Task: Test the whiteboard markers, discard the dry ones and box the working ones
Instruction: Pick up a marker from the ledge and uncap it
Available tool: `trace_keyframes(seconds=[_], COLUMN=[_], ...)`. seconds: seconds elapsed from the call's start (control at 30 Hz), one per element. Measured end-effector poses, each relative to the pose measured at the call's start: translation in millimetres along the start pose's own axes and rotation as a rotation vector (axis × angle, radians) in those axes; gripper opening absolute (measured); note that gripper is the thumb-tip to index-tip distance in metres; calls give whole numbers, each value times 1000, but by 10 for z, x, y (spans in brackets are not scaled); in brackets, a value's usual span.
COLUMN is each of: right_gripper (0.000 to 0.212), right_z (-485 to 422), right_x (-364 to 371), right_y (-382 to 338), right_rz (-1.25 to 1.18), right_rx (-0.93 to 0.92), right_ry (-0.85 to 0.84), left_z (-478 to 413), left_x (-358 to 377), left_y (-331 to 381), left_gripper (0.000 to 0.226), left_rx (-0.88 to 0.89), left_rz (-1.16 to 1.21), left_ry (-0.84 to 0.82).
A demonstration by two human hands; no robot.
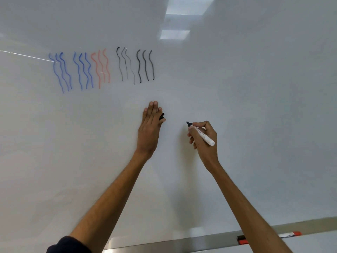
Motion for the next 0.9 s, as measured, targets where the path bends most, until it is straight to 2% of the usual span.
trace_keyframes(seconds=[0.1, 0.23, 0.33, 0.57, 0.9], right_gripper=[13, 12, 17, 15, 14], right_z=[75, 196, 318, 644, 1032], right_x=[4, 17, 47, 164, 55], right_y=[-6, 24, 66, 333, 659], right_rz=[-55, -175, -193, -157, -94], right_rx=[55, 128, 176, 283, 381], right_ry=[-36, -45, -39, -72, -87], left_z=[66, 340, 633, 1188, 1464], left_x=[-82, -134, -83, 130, 454], left_y=[22, 97, 197, 445, 727], left_gripper=[45, 34, 29, 27, 25], left_rx=[-63, -256, -290, -307, -288], left_rz=[107, 336, 430, 497, 472], left_ry=[-48, -168, -256, -371, -509])
Point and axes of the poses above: each hand's wrist, its own z-axis away from the middle knuckle, its own x-axis out of the palm, y = z × x, the point moved 8 cm from there along -z, towards the middle knuckle, and after that the axes turned 14 degrees about -y, right-handed, at the moved point
